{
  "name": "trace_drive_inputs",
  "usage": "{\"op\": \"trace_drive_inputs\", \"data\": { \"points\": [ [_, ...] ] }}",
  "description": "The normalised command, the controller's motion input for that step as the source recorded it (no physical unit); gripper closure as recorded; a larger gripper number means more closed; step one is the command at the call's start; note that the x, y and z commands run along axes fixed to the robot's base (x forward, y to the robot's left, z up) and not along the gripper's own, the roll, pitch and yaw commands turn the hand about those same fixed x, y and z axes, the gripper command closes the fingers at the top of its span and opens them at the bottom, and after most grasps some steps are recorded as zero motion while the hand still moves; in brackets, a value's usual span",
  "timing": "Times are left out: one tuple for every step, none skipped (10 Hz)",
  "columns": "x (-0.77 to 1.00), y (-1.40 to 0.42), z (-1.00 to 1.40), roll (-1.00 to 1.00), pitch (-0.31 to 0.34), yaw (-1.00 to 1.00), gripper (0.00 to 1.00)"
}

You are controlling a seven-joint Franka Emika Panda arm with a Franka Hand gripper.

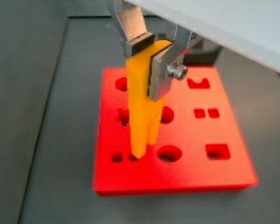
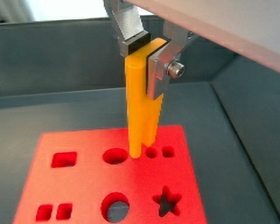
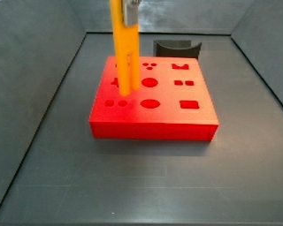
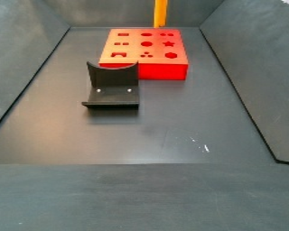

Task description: Insert the square-circle object.

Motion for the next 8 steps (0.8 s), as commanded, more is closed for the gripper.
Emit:
{"op": "trace_drive_inputs", "data": {
  "points": [
    [-0.10,0.00,-0.34,0.09,0.127,-0.91,1.00],
    [-0.10,0.00,-0.31,0.08,0.143,-0.91,1.00],
    [-0.13,0.00,-0.11,0.12,0.119,-0.95,1.00],
    [-0.06,0.00,0.12,0.08,0.024,-0.99,1.00],
    [-0.01,-0.03,0.11,0.07,0.000,-1.00,1.00],
    [0.00,-0.05,0.16,0.05,0.000,-1.00,1.00],
    [0.00,-0.11,0.13,-0.01,-0.019,-0.94,1.00],
    [-0.15,-0.12,0.00,-0.09,-0.147,-0.68,1.00]
  ]
}}
